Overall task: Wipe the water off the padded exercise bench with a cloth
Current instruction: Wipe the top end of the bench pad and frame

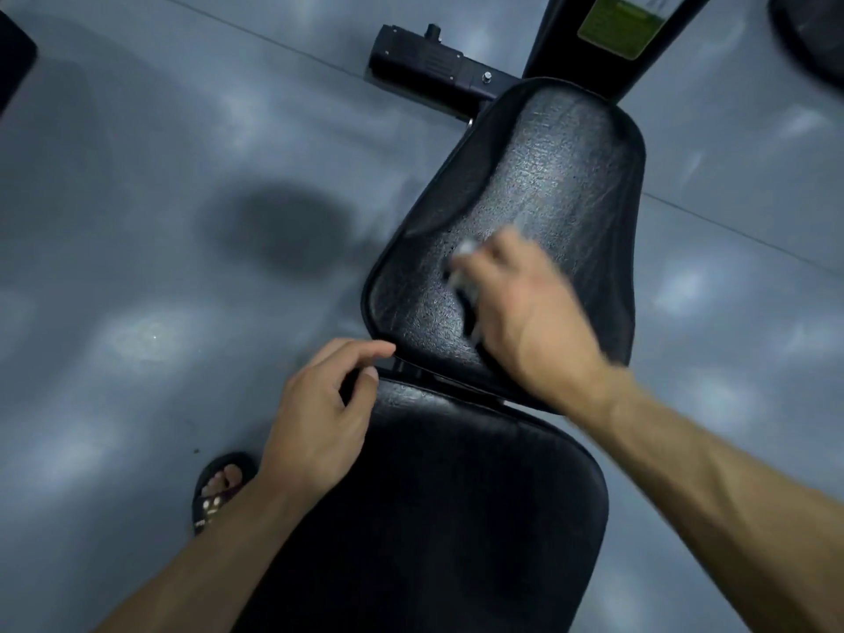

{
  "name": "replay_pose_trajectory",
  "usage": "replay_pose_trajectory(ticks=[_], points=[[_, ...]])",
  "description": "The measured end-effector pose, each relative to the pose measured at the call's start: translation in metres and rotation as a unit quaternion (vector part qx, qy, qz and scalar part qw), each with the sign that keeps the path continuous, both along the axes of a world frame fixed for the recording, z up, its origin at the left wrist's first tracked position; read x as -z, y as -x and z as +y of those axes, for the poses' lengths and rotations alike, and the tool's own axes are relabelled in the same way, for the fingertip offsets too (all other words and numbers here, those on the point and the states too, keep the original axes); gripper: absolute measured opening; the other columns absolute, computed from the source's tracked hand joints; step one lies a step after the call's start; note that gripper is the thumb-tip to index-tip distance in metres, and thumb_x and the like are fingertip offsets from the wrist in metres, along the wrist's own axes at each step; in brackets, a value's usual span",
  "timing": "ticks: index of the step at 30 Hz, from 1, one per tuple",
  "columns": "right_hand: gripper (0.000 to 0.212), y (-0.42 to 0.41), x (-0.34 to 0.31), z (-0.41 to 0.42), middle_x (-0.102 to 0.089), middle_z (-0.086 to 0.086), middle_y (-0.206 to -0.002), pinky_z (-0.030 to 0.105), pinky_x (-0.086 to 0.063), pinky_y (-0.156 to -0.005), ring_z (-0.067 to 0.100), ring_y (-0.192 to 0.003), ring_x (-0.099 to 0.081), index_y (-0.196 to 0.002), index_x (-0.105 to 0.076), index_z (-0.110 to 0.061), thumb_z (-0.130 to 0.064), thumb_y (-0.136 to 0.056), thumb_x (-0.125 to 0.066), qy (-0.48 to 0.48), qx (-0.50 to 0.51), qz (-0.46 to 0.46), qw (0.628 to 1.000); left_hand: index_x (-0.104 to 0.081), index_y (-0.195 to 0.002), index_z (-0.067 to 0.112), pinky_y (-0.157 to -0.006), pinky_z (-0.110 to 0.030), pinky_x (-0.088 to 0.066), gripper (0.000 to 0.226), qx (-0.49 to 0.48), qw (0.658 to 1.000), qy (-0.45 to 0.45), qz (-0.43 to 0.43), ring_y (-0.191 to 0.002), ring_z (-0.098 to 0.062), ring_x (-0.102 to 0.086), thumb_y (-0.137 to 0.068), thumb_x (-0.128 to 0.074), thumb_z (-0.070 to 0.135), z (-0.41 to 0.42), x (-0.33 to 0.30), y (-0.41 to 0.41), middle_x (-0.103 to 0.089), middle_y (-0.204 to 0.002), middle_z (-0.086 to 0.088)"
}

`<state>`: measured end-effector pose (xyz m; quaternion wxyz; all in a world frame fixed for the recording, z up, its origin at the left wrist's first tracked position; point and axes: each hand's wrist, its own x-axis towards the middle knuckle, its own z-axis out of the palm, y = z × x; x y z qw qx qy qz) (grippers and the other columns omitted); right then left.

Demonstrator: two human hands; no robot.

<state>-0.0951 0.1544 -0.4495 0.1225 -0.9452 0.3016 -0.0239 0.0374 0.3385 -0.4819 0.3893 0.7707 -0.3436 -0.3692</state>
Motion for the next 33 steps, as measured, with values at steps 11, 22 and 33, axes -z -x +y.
replay_pose_trajectory(ticks=[11,22,33], points=[[0.039,0.054,-0.01,-0.049,-0.053,0.013,-0.107,0.041,-0.051,-0.073,0.035,-0.087,-0.057,-0.12,-0.065,-0.013,-0.02,-0.089,-0.043,0.038,0.111,-0.035,0.993,-0.069,-0.114,0.043,-0.105,-0.046,-0.047,0.028,0.037,0.999,0.009,-0.019,-0.108,-0.007,-0.065,-0.099,-0.06,0.02,-0.016,0.001,0.022,-0.069,-0.107,0.026],[0.043,0.122,-0.004,-0.037,-0.055,0.009,-0.108,0.04,-0.053,-0.081,0.035,-0.092,-0.059,-0.119,-0.065,-0.015,-0.017,-0.082,-0.042,-0.004,0.133,-0.03,0.991,-0.072,-0.098,0.042,-0.083,-0.014,-0.045,0.031,0.03,0.999,-0.003,0.011,-0.094,-0.013,-0.064,-0.095,-0.067,0.012,-0.031,0.001,0.031,-0.068,-0.094,0.014],[0.036,0.147,0.004,-0.002,-0.056,0.005,-0.111,0.035,-0.052,-0.077,0.032,-0.092,-0.062,-0.118,-0.062,-0.021,-0.013,-0.085,-0.049,-0.084,0.117,-0.031,0.989,-0.07,-0.1,0.043,-0.082,-0.009,-0.041,0.034,0.019,1.0,-0.014,0.01,-0.092,-0.011,-0.065,-0.092,-0.068,0.009,-0.032,0.001,0.034,-0.07,-0.088,0.012]])
